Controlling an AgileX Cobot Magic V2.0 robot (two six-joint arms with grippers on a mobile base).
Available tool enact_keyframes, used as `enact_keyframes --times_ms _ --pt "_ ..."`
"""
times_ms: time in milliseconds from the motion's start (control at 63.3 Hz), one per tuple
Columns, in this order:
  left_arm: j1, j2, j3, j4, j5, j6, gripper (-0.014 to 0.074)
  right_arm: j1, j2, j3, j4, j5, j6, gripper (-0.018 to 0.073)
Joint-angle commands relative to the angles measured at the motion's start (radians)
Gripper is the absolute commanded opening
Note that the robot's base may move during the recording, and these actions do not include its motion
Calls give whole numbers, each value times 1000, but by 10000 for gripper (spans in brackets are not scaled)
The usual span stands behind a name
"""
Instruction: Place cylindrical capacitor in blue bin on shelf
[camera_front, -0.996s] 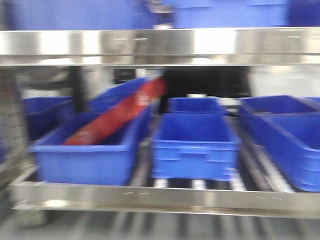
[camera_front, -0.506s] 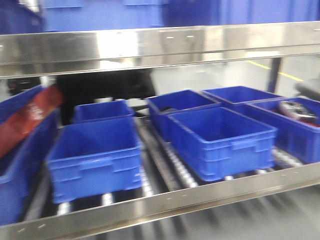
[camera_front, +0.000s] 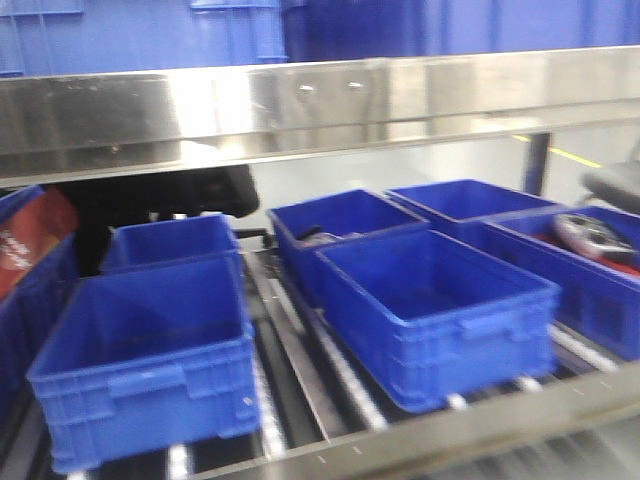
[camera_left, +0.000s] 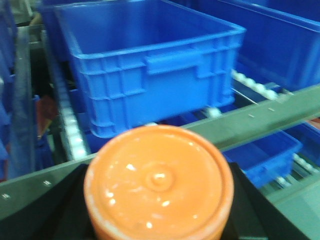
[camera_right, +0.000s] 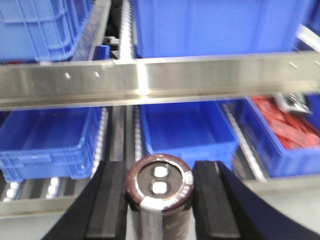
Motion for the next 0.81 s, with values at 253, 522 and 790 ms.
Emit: enact_keyframes --times_ms 253,522,790 --pt "-5 -6 -5 -6 -22 -2 -111 0 -1 -8 -6 -25 -7 -162" --pt "-5 -6 -5 -6 -22 -2 -111 0 -1 -8 -6 -25 -7 -162" --pt "-5 -6 -5 -6 -22 -2 -111 0 -1 -8 -6 -25 -7 -162"
